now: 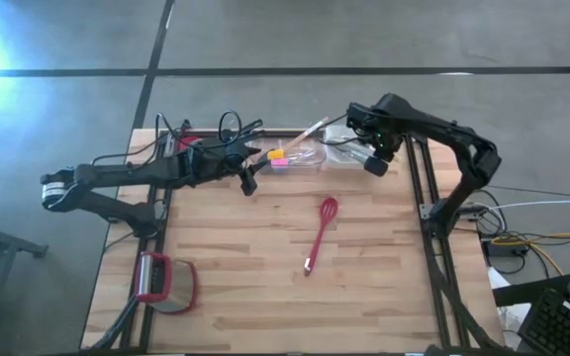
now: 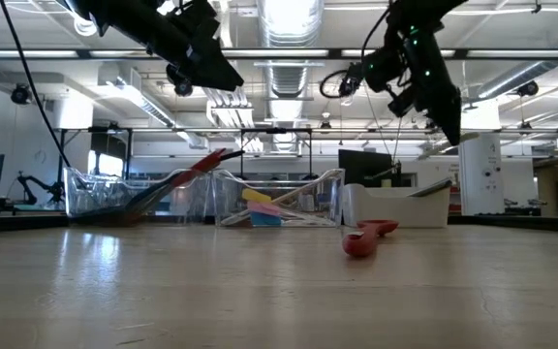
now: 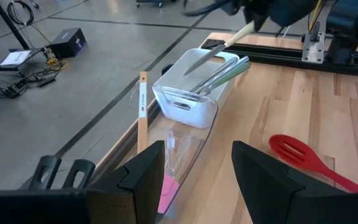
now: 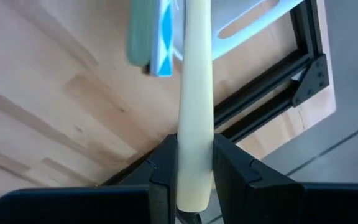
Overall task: Pick & Place Kitchen Items
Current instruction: Put the white table knife into white bin
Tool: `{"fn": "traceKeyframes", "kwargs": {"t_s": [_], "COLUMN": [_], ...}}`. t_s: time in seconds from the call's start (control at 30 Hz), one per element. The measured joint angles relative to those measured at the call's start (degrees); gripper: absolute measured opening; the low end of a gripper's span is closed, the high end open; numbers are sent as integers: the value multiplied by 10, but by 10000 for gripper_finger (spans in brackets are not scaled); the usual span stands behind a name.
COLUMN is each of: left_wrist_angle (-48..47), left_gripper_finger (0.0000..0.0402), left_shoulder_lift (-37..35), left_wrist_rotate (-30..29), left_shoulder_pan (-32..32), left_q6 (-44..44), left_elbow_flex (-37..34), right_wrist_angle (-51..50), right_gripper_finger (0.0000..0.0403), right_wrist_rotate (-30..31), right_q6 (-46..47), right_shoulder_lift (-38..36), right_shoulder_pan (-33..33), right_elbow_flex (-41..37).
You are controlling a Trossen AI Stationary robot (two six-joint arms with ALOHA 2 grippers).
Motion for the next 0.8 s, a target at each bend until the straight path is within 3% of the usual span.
{"fn": "traceKeyframes", "kwargs": {"t_s": [0.8], "left_wrist_angle": [7], "left_gripper_finger": [193], "left_shoulder_lift": [0], "left_wrist_rotate": [0], "left_shoulder_pan": [0], "left_q6": [-9], "left_elbow_flex": [0], "right_wrist_angle": [95], "right_gripper_finger": [62], "right_wrist_rotate": [-6], "right_q6": [-62], "right_shoulder_lift": [116], "right_shoulder_pan": [-34], "right_elbow_flex": [5]}}
